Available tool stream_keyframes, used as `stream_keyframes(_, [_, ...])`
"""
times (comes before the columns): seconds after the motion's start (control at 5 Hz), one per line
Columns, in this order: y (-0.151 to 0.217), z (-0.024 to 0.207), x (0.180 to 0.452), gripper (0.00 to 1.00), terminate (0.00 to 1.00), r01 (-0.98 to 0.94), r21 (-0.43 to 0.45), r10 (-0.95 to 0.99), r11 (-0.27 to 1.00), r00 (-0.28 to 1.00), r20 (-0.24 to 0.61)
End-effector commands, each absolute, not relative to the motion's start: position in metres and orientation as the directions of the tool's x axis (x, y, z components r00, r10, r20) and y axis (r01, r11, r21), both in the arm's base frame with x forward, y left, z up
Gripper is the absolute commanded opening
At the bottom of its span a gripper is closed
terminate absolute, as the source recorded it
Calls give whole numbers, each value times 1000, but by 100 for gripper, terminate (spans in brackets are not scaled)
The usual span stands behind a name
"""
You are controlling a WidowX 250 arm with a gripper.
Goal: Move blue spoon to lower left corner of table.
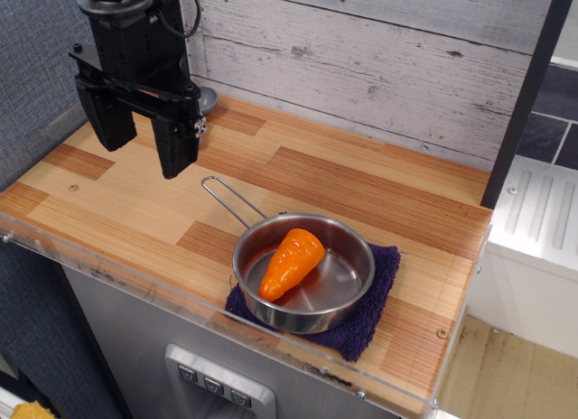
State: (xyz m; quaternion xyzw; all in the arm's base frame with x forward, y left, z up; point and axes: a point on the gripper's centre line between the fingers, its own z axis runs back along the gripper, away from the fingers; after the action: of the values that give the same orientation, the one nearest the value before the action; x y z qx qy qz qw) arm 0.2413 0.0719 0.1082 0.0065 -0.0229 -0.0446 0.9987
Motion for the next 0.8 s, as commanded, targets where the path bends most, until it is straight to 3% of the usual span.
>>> stream_keyframes(0.0, [72,108,241,100,0,89,15,-89,996,995,45])
stream_keyframes(0.2, [89,103,263,100,0,45,32,-47,998,997,57])
stream_keyframes(0.6, [128,72,325,100,0,-158,128,140,979,980,142])
